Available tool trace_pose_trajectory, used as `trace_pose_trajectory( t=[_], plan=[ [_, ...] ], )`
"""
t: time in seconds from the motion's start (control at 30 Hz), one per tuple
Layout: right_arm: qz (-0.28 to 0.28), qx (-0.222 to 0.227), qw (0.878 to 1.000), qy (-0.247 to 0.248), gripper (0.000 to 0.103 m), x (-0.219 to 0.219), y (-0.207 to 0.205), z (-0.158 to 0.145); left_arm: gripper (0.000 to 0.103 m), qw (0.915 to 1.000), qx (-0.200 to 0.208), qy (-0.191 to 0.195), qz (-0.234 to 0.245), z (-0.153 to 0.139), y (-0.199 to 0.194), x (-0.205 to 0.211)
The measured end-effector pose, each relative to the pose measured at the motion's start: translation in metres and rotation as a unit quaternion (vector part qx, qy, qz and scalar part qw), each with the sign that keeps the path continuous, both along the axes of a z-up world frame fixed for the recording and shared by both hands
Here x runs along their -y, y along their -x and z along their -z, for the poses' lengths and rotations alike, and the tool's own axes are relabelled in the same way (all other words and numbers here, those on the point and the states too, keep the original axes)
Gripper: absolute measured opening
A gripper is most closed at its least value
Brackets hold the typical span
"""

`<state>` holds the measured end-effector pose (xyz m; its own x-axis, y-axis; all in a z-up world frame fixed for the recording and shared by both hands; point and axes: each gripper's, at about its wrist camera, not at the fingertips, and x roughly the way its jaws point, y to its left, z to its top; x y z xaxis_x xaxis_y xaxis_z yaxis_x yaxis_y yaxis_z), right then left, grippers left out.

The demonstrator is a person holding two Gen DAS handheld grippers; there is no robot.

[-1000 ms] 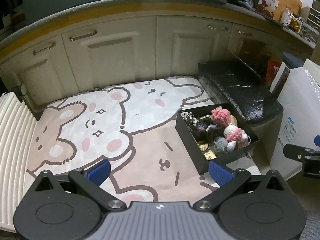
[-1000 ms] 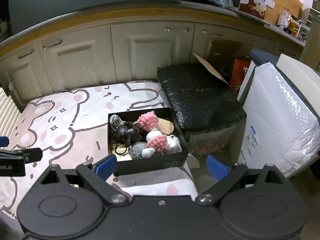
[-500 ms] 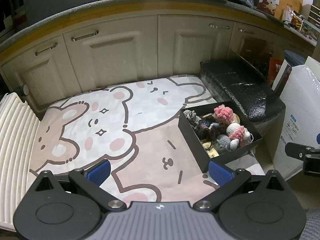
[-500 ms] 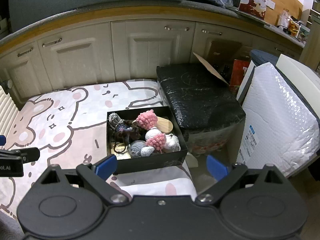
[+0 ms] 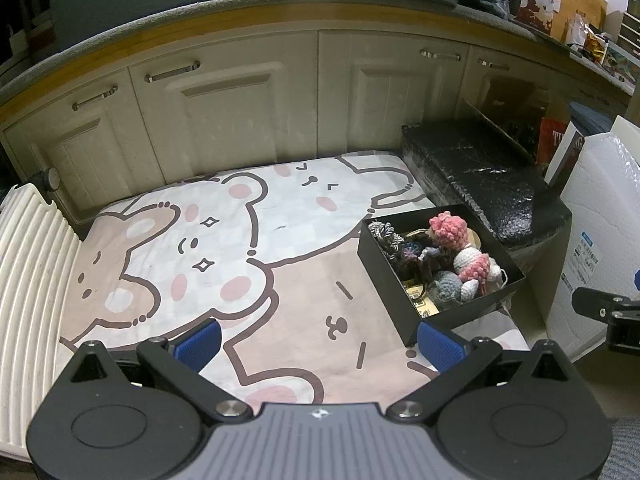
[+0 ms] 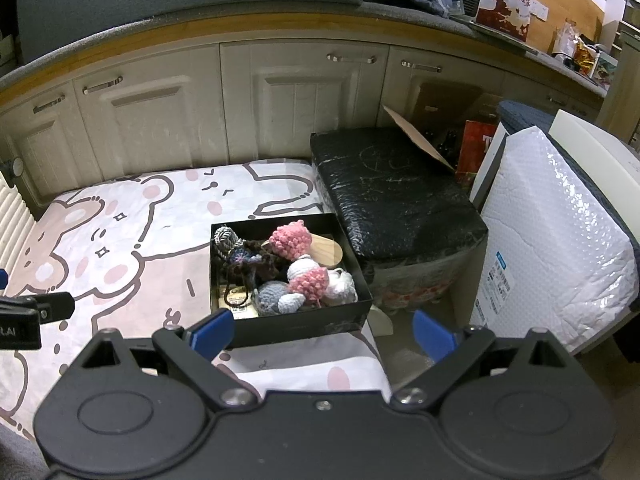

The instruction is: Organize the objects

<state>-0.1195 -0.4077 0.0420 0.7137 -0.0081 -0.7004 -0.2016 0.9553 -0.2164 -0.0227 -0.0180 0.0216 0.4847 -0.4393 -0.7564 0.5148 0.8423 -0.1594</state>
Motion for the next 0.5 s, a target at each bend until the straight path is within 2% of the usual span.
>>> trace_pose_trajectory(
  t=[0.5],
  plan=[
    [-0.004,-0.004,1.000,0.000,0.097,-0.0002,-0.0001,0.0014,0.103,1.0000,-0.001,0.005,0.000,-0.0011,-0.0011,-0.0030]
  ],
)
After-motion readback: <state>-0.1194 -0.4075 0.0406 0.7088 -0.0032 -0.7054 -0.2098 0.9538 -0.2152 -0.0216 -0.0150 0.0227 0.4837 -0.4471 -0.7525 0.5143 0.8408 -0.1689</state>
